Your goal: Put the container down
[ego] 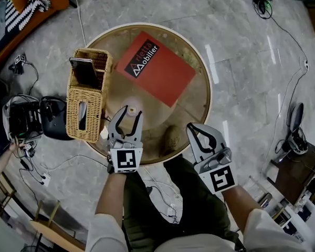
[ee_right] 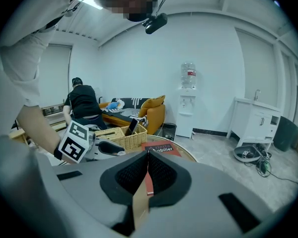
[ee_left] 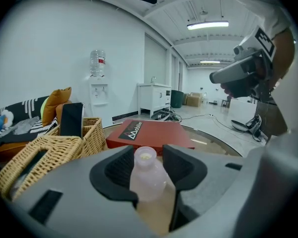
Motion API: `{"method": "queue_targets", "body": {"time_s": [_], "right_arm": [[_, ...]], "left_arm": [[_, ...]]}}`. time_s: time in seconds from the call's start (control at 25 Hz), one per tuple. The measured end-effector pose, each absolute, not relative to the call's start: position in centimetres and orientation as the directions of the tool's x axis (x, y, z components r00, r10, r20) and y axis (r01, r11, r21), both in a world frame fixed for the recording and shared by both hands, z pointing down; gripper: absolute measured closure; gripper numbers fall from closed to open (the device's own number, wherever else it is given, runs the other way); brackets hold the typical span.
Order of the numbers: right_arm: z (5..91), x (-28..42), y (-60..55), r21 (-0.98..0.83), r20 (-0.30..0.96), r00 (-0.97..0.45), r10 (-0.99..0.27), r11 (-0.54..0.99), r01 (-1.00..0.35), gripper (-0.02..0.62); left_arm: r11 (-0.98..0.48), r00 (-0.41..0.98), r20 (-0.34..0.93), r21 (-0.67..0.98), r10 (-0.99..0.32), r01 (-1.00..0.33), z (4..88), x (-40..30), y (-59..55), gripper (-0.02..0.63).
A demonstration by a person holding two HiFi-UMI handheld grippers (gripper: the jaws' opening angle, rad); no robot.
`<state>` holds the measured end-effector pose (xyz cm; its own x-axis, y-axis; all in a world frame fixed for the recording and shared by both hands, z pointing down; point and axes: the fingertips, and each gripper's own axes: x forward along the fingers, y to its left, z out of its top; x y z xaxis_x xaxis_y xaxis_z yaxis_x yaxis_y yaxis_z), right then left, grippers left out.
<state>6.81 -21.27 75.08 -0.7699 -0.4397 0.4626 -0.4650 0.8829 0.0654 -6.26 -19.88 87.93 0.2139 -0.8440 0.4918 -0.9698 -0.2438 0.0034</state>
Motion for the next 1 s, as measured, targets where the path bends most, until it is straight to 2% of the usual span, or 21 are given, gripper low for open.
{"method": "queue_targets", "body": {"time_s": [0.12, 0.24, 0.36, 0.64, 0.92, 1.0], "right_arm": [[73.9, 7.1, -21.0, 0.068, 0.470, -0.758, -0.451, 0.875, -0.479, 0.572], [73.7, 8.5, -19.9, 0.011, 0.571, -0.684, -0.453, 0.838, -0.546, 0.571], [71.7, 8.7, -19.6, 0.009, 0.567, -0.668, -0.481, 0.815, -0.579, 0.572], [66.1, 8.5, -18.7, 0.019, 0.543, -0.638, -0.546, 0.768, -0.640, 0.572], [61.1, 8.6, -17.8, 0.029, 0.516, -0.603, -0.608, 0.716, -0.697, 0.572], [59.8, 8.7, -17.4, 0.034, 0.513, -0.591, -0.622, 0.703, -0.711, 0.572]], "left_arm": [[-0.252, 0.223, 0.493, 0.009, -0.841, -0.968, 86.0, -6.2, -18.9, 0.422], [-0.250, 0.228, 0.514, 0.027, -0.827, -0.968, 83.8, -6.5, -17.7, 0.422], [-0.253, 0.229, 0.506, 0.021, -0.831, -0.967, 80.7, -7.2, -16.9, 0.433], [-0.262, 0.223, 0.494, -0.009, -0.840, -0.965, 72.6, -9.2, -15.4, 0.484], [-0.269, 0.217, 0.477, -0.041, -0.852, -0.962, 65.7, -11.0, -13.8, 0.598], [-0.271, 0.218, 0.474, -0.046, -0.853, -0.961, 64.1, -11.5, -13.4, 0.598]]}}
